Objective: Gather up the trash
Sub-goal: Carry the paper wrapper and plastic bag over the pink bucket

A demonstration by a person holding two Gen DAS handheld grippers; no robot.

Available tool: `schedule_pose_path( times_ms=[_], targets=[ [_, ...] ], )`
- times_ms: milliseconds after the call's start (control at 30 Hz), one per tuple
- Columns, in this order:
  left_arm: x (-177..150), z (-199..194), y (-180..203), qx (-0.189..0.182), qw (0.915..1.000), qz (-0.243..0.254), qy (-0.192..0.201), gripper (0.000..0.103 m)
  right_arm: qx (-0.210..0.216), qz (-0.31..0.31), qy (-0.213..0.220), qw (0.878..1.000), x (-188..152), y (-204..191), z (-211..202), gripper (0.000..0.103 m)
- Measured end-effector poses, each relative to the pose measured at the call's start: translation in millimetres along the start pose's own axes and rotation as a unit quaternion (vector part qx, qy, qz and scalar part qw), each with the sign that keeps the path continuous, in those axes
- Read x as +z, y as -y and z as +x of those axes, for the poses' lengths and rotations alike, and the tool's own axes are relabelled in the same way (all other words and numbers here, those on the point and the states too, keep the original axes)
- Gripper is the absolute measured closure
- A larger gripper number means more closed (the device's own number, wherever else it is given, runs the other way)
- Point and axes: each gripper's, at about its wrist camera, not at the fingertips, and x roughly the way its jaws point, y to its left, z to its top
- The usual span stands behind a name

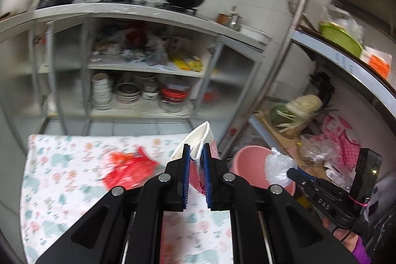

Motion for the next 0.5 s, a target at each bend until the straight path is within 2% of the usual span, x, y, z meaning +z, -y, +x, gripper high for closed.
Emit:
schedule_pose_path(
  times_ms=[200, 500],
  targets=[
    [-0.4, 31.5, 47.0, -0.04, 0.9985, 0.033, -0.014, 0.094, -0.031, 0.019, -0.003, 0.999, -6.5, 28.4, 0.2, 0.096],
    [-10.5, 87.2, 97.8, -0.073, 0.9942, 0.068, -0.04, 0.094, -0.064, 0.041, -0.014, 0.997, -14.6, 56.1, 11.0, 0.096]
  ],
)
